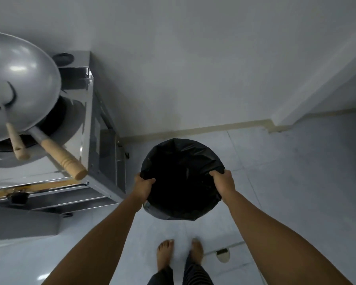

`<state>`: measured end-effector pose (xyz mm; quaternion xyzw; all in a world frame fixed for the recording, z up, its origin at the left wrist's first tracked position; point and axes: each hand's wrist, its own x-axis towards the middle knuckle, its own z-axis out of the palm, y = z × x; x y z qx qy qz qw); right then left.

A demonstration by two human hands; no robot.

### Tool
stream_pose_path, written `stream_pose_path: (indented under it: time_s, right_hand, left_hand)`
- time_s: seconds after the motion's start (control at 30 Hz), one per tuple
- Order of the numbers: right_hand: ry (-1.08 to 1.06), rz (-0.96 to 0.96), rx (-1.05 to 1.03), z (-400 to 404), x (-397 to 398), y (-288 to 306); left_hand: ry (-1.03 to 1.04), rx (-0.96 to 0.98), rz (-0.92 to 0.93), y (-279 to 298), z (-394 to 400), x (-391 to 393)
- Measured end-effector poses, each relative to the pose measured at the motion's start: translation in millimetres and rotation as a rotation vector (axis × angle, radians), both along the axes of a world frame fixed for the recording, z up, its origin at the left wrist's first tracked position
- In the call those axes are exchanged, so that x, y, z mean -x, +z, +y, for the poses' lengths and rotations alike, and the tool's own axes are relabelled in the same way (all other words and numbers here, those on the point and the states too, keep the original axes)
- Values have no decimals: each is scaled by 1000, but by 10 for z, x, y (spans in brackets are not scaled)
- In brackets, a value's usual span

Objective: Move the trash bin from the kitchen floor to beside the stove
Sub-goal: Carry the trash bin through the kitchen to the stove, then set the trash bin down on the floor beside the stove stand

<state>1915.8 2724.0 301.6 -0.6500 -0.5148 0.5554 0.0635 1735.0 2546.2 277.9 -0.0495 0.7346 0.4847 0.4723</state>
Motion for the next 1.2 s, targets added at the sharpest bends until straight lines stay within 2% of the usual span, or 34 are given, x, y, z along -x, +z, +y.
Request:
stream_pose_path:
  time_s: [0.13, 0.3, 0.7, 0.97, 1.2]
  right_hand:
    - [92, -9, 16, 154, 261, -442]
    - [197, -21, 41, 378, 578, -1282]
    - [347, -3, 30, 466, 1086, -3687]
    - [340, 11, 63, 439, 1153, -4364]
    - [343, 8, 67, 477, 1192, -4518]
  left_hand:
    - [86, 65, 10, -344, 68, 156]
    - [223, 115, 10, -1075, 162, 299]
    - [369, 117, -7, -3370, 146, 573]
    - [374, 137, 12, -3975, 119, 600]
    - [369, 138, 12, -4189, 107, 608]
